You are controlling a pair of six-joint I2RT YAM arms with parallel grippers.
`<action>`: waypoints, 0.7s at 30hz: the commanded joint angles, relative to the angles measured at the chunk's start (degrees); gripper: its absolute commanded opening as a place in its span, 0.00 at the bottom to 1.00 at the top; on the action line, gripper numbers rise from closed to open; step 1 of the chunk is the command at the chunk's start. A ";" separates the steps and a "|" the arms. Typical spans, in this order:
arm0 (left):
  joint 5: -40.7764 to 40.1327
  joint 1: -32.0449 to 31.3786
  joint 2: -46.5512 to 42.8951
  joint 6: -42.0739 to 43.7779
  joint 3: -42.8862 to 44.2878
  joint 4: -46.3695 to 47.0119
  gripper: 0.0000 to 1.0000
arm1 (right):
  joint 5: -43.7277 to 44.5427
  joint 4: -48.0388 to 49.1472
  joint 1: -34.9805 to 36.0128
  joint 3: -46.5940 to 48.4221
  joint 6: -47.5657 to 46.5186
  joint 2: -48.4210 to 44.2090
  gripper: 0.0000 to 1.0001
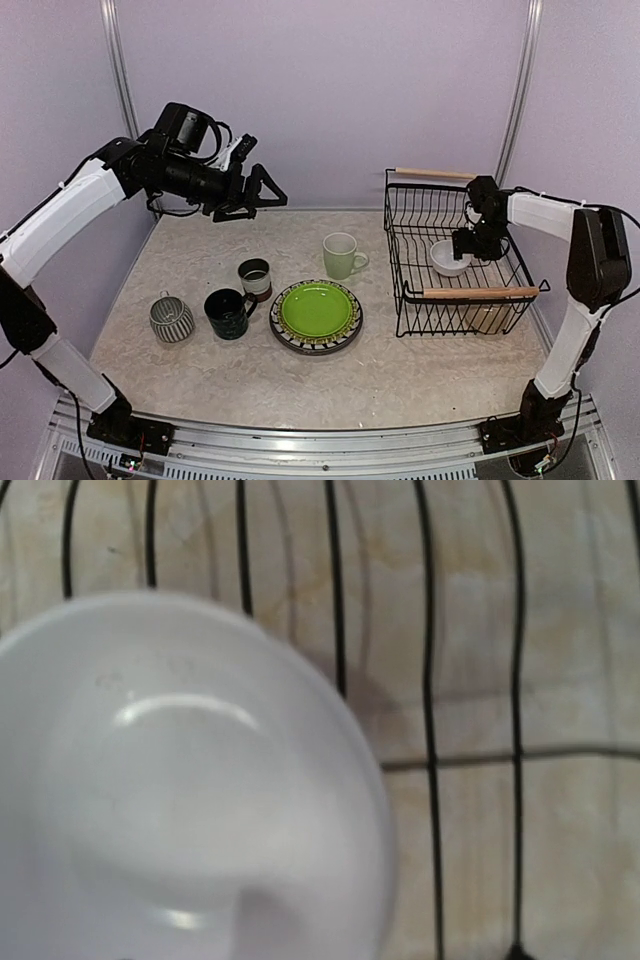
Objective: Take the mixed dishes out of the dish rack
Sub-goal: Grab the bowl from the dish rack.
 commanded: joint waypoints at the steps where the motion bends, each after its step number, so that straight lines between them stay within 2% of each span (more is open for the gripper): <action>1: -11.97 1.03 -4.10 8.47 -0.22 -3.45 0.99 | 0.19 2.13 0.43 3.40 1.32 4.29 0.72; 9: -11.14 7.14 -10.96 8.49 -10.67 3.82 0.99 | 3.59 4.51 0.43 5.09 4.17 8.84 0.45; 11: -11.74 7.67 -12.20 8.83 -11.73 4.40 0.99 | 4.37 5.11 0.38 5.11 5.07 9.27 0.36; 15: -12.07 8.24 -12.35 8.87 -11.99 3.92 0.99 | 4.67 5.97 0.64 4.54 6.61 9.13 0.10; 17: -11.29 8.40 -12.32 8.71 -12.00 4.00 0.99 | 5.83 6.03 0.86 4.17 6.89 7.81 0.02; 21: -10.42 9.10 -12.85 8.13 -12.29 4.45 0.99 | 6.20 5.42 0.86 4.74 6.28 4.27 0.00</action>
